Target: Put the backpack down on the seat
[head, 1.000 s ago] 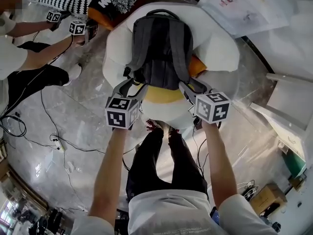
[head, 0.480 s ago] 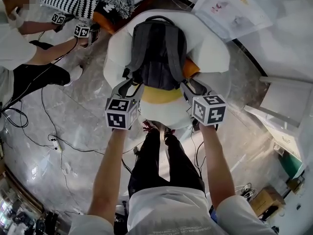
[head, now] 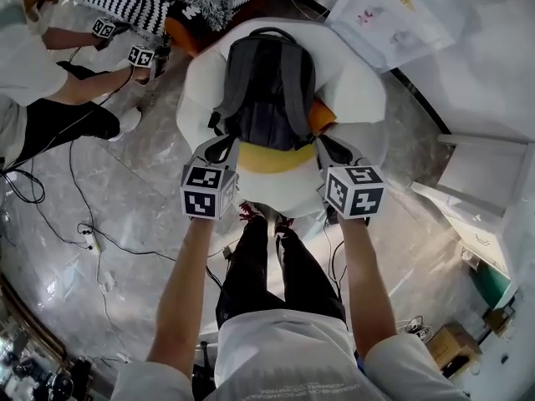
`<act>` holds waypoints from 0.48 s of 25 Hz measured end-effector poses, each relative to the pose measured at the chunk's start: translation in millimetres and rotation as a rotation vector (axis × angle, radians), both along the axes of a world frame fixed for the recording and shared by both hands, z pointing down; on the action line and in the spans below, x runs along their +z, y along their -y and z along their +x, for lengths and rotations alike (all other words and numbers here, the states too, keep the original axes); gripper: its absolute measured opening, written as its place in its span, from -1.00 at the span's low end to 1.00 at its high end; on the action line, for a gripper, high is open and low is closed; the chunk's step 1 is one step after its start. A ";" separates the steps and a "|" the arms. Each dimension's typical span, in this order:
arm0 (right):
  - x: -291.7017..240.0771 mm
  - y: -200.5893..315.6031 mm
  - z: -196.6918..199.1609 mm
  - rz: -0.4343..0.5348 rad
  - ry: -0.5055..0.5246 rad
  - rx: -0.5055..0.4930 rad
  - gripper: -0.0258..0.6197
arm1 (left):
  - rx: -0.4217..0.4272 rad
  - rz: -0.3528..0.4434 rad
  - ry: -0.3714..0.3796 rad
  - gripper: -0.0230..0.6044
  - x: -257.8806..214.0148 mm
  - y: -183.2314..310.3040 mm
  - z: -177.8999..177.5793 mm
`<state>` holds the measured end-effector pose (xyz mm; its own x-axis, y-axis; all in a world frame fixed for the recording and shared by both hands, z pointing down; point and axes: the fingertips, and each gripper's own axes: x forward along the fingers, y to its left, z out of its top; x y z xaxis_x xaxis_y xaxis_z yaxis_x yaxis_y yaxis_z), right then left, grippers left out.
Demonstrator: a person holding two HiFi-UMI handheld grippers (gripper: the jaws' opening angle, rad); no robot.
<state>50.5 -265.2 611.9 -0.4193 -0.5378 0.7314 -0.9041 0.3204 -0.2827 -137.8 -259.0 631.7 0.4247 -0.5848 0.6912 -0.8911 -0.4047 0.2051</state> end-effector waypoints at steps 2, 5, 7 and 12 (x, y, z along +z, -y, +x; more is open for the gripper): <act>-7.0 -1.1 -0.4 0.019 -0.005 -0.013 -0.84 | 0.021 0.016 -0.002 -0.91 -7.7 -4.1 5.2; -16.9 -6.5 -0.2 0.041 -0.012 -0.032 -0.91 | 0.034 0.030 -0.010 -0.93 -17.6 -13.7 11.2; -24.5 -12.3 1.3 0.055 -0.018 -0.045 -0.91 | 0.028 0.038 -0.016 -0.93 -24.8 -20.8 13.7; -47.7 -26.2 3.2 0.099 -0.035 -0.087 -0.91 | -0.017 0.061 -0.020 -0.93 -44.9 -32.8 8.0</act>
